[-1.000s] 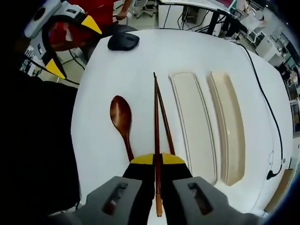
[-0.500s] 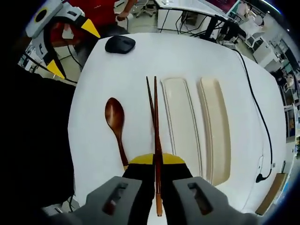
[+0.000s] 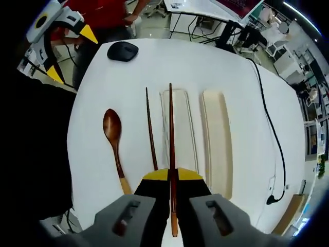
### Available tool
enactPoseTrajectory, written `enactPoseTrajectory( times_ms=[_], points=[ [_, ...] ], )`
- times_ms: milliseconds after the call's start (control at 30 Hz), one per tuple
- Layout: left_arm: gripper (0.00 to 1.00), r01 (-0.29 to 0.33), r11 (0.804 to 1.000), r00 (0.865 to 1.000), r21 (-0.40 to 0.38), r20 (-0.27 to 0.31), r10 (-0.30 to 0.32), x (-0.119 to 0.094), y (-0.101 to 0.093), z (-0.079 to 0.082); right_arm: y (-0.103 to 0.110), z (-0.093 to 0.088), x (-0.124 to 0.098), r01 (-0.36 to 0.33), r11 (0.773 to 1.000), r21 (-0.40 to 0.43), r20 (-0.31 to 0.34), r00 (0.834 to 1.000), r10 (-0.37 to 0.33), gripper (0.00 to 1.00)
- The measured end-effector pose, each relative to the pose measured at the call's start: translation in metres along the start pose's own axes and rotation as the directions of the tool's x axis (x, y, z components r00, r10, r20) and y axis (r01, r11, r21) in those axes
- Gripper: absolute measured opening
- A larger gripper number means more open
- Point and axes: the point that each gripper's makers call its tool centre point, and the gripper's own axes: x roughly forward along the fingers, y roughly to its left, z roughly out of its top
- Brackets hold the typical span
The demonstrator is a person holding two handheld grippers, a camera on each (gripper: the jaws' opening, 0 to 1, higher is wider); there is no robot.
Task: Arrange the utensils inside the cutlery case until each visible utensil rests in its matching compartment.
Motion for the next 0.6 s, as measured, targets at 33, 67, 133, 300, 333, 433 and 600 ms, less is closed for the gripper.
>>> enactPoseTrajectory(
  times_ms=[33, 67, 133, 300, 333, 433, 600],
  points=[
    [0.58, 0.000, 1.000, 1.000, 0.000, -0.001, 0.000, 0.000, 0.000, 0.000, -0.003, 0.001, -0.001, 0.008, 1.000, -0.002, 0.002, 1.000, -0.008, 0.00],
    [0.58, 0.000, 1.000, 1.000, 0.000, -0.003, 0.000, 0.000, 0.000, 0.000, -0.005, 0.001, -0.002, 0.010, 1.000, -0.003, 0.002, 1.000, -0.010, 0.00],
    [0.58, -0.002, 1.000, 1.000, 0.000, -0.002, 0.002, 0.000, 0.001, 0.001, -0.010, 0.001, -0.003, 0.019, 1.000, -0.005, 0.006, 1.000, -0.019, 0.00],
    [0.58, -0.009, 1.000, 1.000, -0.009, 0.002, 0.009, 0.000, 0.004, 0.002, -0.020, 0.001, -0.002, 0.032, 0.999, 0.008, 0.014, 0.999, -0.032, 0.00],
    [0.58, -0.010, 1.000, 1.000, -0.013, 0.001, 0.010, 0.000, 0.005, 0.002, -0.022, 0.001, -0.001, 0.037, 0.999, 0.012, 0.016, 0.999, -0.037, 0.00],
    [0.58, -0.006, 1.000, 1.000, -0.014, -0.011, 0.006, 0.001, 0.005, -0.002, -0.027, 0.002, 0.000, 0.046, 0.999, 0.020, 0.021, 0.999, -0.046, 0.00],
    [0.58, 0.005, 1.000, 1.000, -0.013, -0.021, -0.005, 0.003, 0.004, -0.005, -0.031, 0.002, -0.002, 0.045, 0.999, 0.016, 0.023, 0.999, -0.046, 0.00]
  ],
)
